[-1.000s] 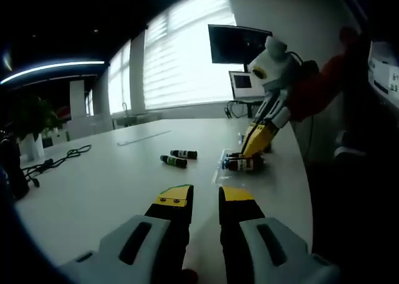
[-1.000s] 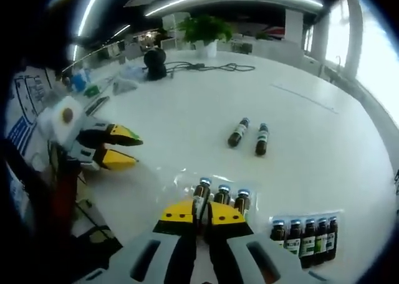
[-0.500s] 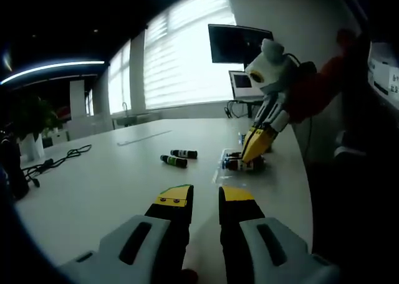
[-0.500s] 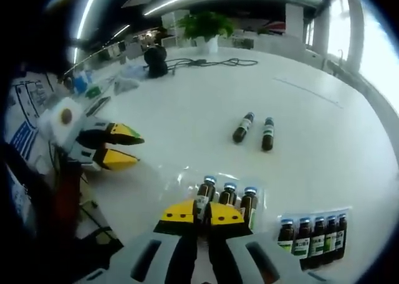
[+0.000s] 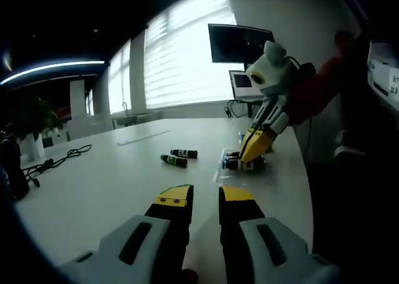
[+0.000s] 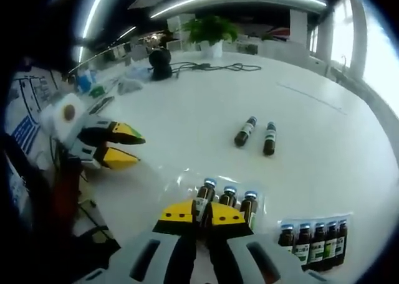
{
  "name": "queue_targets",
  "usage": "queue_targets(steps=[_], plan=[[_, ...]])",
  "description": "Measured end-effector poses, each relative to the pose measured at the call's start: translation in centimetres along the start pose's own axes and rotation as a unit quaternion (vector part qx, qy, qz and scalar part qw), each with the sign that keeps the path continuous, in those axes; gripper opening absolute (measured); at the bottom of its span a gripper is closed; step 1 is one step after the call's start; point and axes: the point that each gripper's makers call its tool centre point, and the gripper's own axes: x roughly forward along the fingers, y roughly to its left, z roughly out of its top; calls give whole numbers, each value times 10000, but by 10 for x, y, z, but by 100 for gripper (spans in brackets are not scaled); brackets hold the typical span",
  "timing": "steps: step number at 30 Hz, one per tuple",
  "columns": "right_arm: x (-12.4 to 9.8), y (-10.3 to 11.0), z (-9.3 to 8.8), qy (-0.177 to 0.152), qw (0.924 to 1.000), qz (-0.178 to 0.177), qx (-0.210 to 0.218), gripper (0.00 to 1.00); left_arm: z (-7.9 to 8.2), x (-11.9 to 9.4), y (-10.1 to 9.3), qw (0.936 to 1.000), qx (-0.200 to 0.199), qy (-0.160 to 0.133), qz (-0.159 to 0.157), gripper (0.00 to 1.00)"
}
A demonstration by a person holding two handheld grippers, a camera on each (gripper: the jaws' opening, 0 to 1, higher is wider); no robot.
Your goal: Grip medicine bottles put into box
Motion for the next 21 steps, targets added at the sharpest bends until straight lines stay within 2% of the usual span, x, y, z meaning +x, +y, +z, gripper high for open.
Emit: queue_targets(steps=[6, 7, 8, 9, 17, 18, 21], plan=[[2, 0, -1, -99, 9999, -22, -22, 2, 0, 0, 0, 10000, 3, -2, 0, 10], [3, -1, -5, 34, 10000, -63, -25, 2, 0, 0, 0, 10000, 3, -1, 1, 10], [4, -2, -7, -31, 9999, -35, -157, 3, 0, 0, 0, 10000, 5, 0, -1, 10], [5, -1, -8, -60, 9999, -72, -51, 4, 0, 0, 0, 10000, 9, 5, 0, 10], [10, -3, -8, -56, 9999, -63, -110, 5, 0, 0, 0, 10000, 0, -5, -2, 10], [11, -3, -8, -27, 10000, -29, -86, 5, 0, 0, 0, 10000, -1, -8, -1, 10], [10, -5, -7, 39, 9993, 58, 365, 2, 0, 0, -1, 10000, 6, -13, 1, 10]])
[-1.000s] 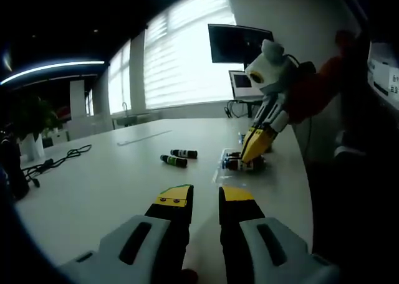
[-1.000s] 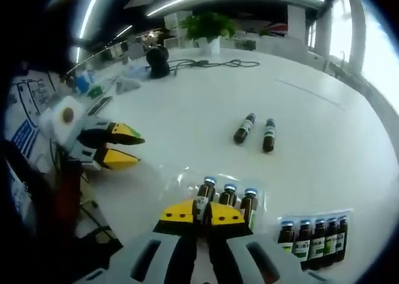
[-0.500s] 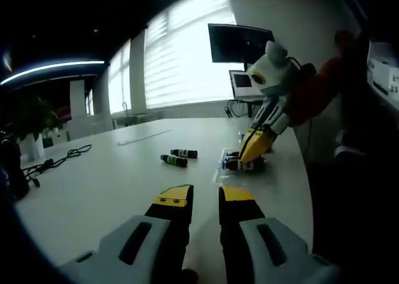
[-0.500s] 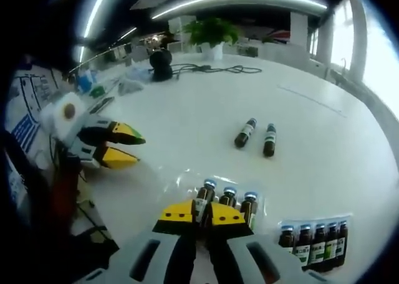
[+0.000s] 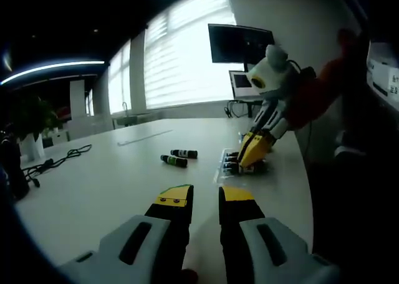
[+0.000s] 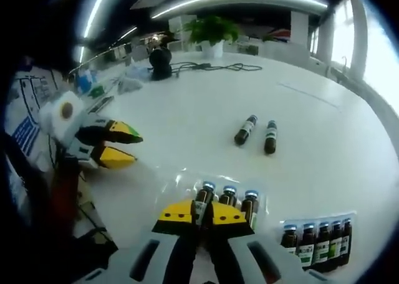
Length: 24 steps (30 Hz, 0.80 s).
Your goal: Grip medicine bottles put into box
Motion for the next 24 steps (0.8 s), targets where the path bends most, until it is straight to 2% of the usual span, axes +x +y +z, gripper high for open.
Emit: queue_targets(steps=[4, 7, 17, 21, 24], plan=[[-5, -2, 11, -271, 9989, -110, -363, 0, 0, 0, 0, 10000, 4, 11, 4, 10], [-7, -3, 16, -376, 9981, -118, -470, 1, -1, 1, 0, 10000, 0, 17, 4, 10], [-11, -13, 25, -576, 9967, -143, -561, 2, 0, 0, 0, 10000, -25, -4, -19, 10], [-13, -24, 32, -731, 9951, -215, -635, 2, 0, 1, -1, 10000, 13, 12, -30, 10], [-15, -31, 37, -808, 9950, -250, -524, 3, 0, 1, 0, 10000, 3, 2, -28, 10]])
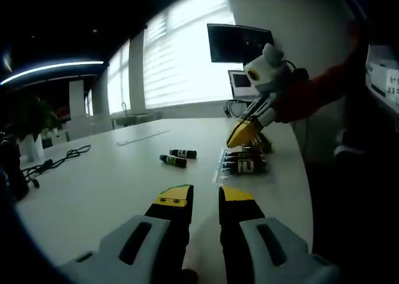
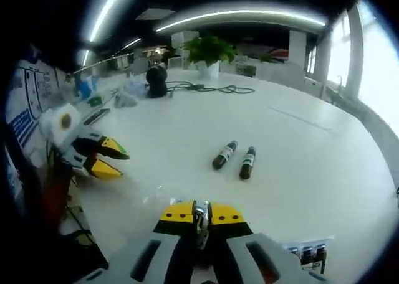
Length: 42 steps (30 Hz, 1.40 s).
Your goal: Grip medicine bottles put into box
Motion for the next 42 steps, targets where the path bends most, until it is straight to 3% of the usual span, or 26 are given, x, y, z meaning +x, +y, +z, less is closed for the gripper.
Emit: queue_targets(steps=[13, 24, 42], plan=[[8, -29, 22, -249, 9988, -369, -221, 6, 0, 0, 0, 10000, 4, -9, 14, 10], [20, -53, 37, -286, 9977, -596, -165, 7, 0, -1, -1, 10000, 2, -9, 10, 10], [50, -67, 52, -304, 9977, -598, -49, 12, -1, -1, 0, 10000, 3, 13, 16, 10]])
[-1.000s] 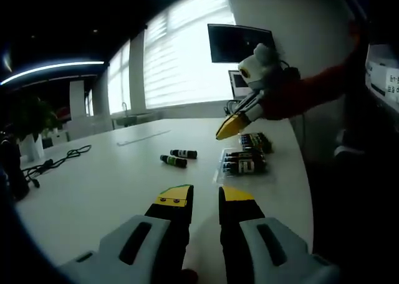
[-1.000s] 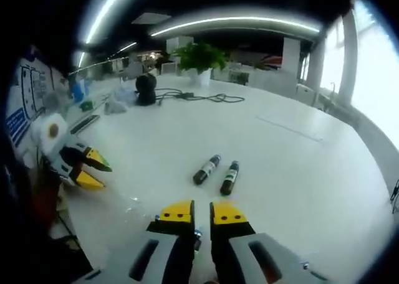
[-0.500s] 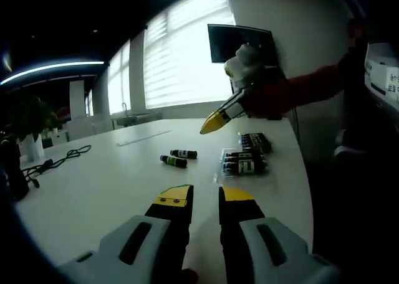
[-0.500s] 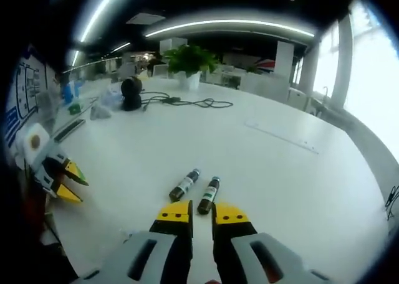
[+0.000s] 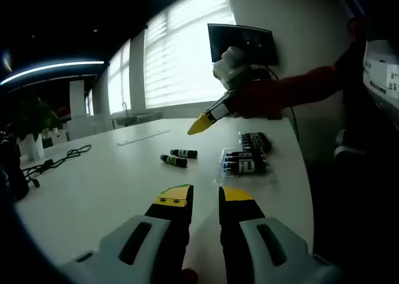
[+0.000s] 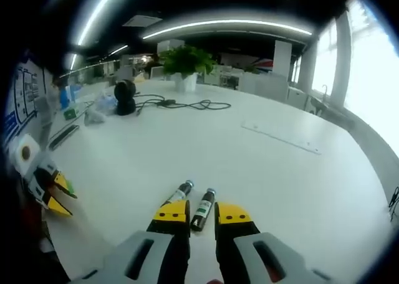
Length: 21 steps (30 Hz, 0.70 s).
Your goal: Grip medicine bottles put into box
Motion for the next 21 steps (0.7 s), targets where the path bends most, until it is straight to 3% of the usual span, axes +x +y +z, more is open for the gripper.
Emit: queue_targets(steps=[7, 21], plan=[[13, 1, 1, 35, 9999, 59, 93, 12, 0, 0, 1, 10000, -4, 8, 4, 10], [38, 4, -22, 472, 9987, 79, 151, 15, 0, 0, 1, 10000, -8, 8, 1, 10]])
